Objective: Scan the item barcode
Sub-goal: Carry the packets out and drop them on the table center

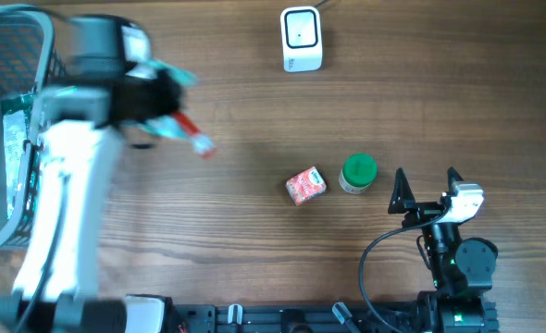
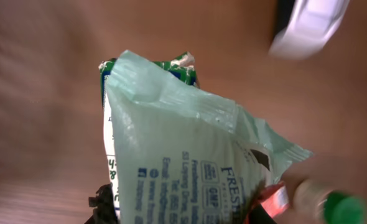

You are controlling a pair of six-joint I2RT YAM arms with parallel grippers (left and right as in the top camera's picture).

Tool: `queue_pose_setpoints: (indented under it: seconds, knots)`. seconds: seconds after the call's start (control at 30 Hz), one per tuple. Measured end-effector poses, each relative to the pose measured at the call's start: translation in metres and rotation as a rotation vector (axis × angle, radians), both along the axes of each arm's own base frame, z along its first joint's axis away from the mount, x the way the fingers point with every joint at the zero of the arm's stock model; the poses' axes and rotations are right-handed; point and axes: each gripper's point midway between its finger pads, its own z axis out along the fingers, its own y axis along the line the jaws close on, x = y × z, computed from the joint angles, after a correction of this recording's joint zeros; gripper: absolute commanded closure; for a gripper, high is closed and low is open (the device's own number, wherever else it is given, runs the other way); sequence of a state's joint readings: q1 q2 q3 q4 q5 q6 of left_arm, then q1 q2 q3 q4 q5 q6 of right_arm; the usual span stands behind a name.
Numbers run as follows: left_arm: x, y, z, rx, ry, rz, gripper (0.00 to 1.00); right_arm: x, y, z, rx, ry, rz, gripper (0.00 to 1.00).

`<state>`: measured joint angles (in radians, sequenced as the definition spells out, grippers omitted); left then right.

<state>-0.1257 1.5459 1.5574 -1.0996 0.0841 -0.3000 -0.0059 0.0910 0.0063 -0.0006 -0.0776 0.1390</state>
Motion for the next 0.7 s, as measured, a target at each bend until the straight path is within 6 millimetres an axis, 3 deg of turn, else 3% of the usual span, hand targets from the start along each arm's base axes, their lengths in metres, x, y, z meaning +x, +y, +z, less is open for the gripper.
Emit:
queue_pose_setpoints:
  seconds: [0.07, 0.2, 0.23, 0.27, 0.3, 0.4, 0.53, 0.6, 0.67, 0.7]
  knots:
    - [-0.007, -0.037, -0.061, 0.045, 0.137, -0.056, 0.96, 0.000, 0.000, 0.000, 0.000, 0.000, 0.000, 0.00]
    - [-0.024, -0.081, -0.144, 0.114, 0.302, -0.100, 0.92, 0.000, 0.000, 0.000, 0.000, 0.000, 0.000, 0.00]
    - [-0.026, -0.089, -0.157, 0.126, 0.318, -0.111, 0.81, 0.000, 0.000, 0.000, 0.000, 0.000, 0.000, 0.00]
    - [-0.028, -0.098, -0.169, 0.136, 0.333, -0.125, 0.56, 0.000, 0.000, 0.000, 0.000, 0.000, 0.000, 0.00]
    - [-0.031, -0.107, -0.180, 0.149, 0.348, -0.143, 0.37, 0.000, 0.000, 0.000, 0.000, 0.000, 0.000, 0.00]
    - [-0.041, -0.126, -0.196, 0.170, 0.369, -0.187, 0.04, 0.000, 0.000, 0.000, 0.000, 0.000, 0.000, 0.00]
    - [-0.044, -0.130, -0.195, 0.173, 0.369, -0.189, 0.02, 0.000, 0.000, 0.000, 0.000, 0.000, 0.000, 0.00]
    - [-0.043, -0.126, -0.183, 0.166, 0.357, -0.181, 0.02, 0.000, 0.000, 0.000, 0.000, 0.000, 0.000, 0.00]
    - [-0.037, -0.126, -0.162, 0.140, 0.303, -0.177, 0.23, 0.000, 0.000, 0.000, 0.000, 0.000, 0.000, 0.00]
    - [-0.034, -0.126, -0.151, 0.131, 0.275, -0.184, 0.38, 0.000, 0.000, 0.000, 0.000, 0.000, 0.000, 0.00]
